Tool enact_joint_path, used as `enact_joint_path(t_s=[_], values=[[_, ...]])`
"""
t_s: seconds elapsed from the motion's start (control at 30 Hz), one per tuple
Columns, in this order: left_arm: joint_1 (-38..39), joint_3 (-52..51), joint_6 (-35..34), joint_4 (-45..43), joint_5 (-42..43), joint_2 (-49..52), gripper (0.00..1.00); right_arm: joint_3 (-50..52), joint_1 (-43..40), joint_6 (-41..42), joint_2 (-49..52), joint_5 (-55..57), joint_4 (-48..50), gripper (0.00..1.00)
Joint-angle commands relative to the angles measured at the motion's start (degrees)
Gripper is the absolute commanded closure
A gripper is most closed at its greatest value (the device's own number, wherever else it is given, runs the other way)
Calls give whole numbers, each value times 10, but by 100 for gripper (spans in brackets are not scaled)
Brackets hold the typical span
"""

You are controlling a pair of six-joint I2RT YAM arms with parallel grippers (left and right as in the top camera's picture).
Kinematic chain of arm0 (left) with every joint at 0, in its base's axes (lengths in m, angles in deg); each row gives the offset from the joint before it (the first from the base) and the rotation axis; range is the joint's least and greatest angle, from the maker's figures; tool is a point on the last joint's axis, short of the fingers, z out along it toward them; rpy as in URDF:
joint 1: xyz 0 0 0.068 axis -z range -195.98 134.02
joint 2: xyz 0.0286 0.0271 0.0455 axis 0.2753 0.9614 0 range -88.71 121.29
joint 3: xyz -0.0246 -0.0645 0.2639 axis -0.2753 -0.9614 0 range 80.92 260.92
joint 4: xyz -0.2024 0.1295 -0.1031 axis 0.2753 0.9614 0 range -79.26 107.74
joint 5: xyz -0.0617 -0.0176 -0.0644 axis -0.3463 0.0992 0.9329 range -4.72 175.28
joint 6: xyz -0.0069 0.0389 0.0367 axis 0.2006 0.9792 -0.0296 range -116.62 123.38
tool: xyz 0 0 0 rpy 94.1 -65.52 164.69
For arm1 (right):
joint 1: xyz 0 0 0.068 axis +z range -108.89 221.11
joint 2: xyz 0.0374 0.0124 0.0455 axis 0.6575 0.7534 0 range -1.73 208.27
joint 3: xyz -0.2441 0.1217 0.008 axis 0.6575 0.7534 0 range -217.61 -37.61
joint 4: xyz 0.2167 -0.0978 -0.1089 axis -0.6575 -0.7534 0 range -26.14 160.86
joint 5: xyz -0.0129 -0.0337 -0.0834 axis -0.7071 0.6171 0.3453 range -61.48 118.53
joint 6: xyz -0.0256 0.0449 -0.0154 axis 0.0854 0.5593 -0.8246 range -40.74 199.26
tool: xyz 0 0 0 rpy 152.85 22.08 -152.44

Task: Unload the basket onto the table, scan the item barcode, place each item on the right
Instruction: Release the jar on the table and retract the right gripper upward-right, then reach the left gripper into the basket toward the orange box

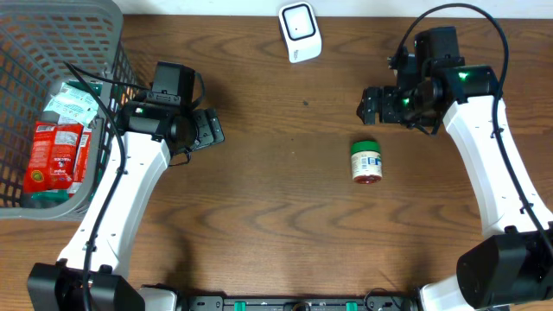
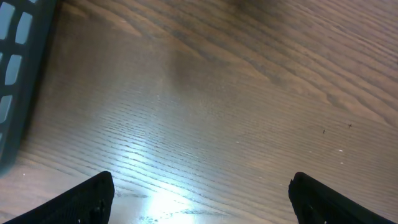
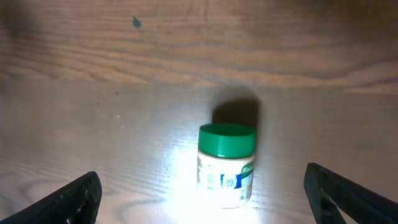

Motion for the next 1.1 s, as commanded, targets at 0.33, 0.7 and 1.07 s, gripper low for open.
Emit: enact_joint_path(t_s=[0.33, 0.7, 1.07], values=[[7, 0, 5, 44, 6, 0, 9, 2, -137, -6, -6, -37, -29, 1], [-15, 191, 106, 167, 52, 0, 5, 2, -163, -6, -6, -33, -30, 1], [-215, 479, 162, 190, -31, 0, 2, 2, -163, -6, -6, -34, -29, 1]])
